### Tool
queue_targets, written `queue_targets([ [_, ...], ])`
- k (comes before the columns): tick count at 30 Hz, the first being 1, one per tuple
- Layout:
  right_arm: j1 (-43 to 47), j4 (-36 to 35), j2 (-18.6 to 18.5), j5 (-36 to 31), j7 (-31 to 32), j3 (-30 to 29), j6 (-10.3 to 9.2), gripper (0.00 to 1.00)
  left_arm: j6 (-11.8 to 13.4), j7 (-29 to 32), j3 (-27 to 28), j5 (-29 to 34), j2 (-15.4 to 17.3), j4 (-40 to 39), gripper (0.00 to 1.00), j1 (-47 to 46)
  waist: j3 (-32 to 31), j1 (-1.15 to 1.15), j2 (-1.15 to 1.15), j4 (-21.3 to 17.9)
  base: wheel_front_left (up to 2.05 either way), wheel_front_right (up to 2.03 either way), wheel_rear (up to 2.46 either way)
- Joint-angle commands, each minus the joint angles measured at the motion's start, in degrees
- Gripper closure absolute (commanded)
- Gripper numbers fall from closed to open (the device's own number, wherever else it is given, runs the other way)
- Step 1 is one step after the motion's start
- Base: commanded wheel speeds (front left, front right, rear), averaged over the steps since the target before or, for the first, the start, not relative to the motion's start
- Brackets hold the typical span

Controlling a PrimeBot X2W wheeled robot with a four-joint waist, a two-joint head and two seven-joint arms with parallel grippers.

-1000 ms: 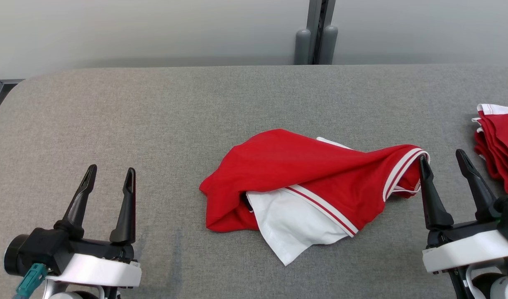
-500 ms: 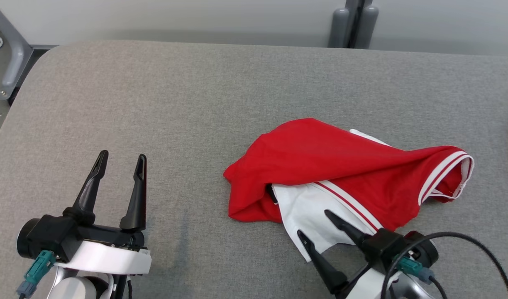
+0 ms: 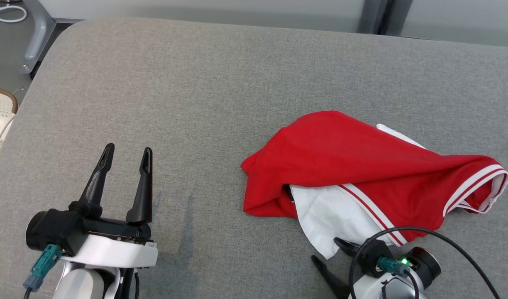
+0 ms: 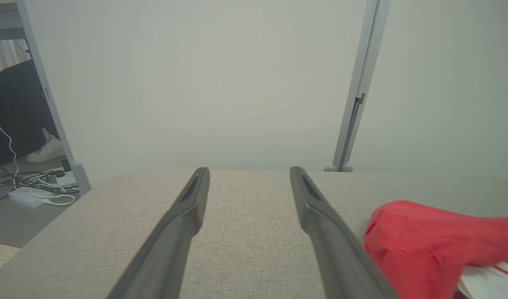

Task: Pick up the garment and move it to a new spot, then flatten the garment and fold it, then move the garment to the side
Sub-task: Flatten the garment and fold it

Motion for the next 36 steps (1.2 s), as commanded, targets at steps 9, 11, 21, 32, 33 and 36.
queue_targets([
  [9,-5.1,-1.8,1.6,0.9,-1.7,2.8,0.01,1.0,-0.6,-0.9,0.7,-0.2,-0.3,0.9,0.0,-1.6,-0.1,0.0,0.0,0.8,0.0,0.0,0.0],
  [11,-6.9,-4.3,1.8,1.3,-2.3,4.5,0.0,1.0,-0.6,-0.9,0.9,-0.1,-0.4,1.0,0.0,-1.5,-0.5,0.0,0.0,0.8,0.0,0.0,0.0],
  [21,-26.6,-7.7,6.7,3.7,-8.3,11.1,0.0,1.0,-0.4,-1.2,1.2,0.5,-0.4,0.7,0.0,-0.8,-1.2,0.0,0.0,-0.6,0.0,0.0,0.0],
  [32,-35.9,-8.3,8.0,4.9,-12.5,-1.3,0.0,1.0,0.0,-1.1,1.4,0.9,0.5,-0.2,0.0,-0.3,-0.8,0.0,0.0,-4.3,0.0,0.0,0.0],
  [33,-34.1,-8.7,7.4,4.7,-11.8,-3.3,0.0,1.0,0.0,-1.0,1.4,0.8,0.6,-0.3,0.0,-0.2,-0.7,0.0,0.0,-4.8,0.0,0.0,0.0],
  [36,-28.2,-10.7,5.6,3.3,-9.9,-10.0,0.0,1.0,0.2,-0.9,1.6,0.8,1.0,-1.0,0.0,-0.4,-0.1,0.0,0.0,-6.2,0.0,0.0,0.0],
])
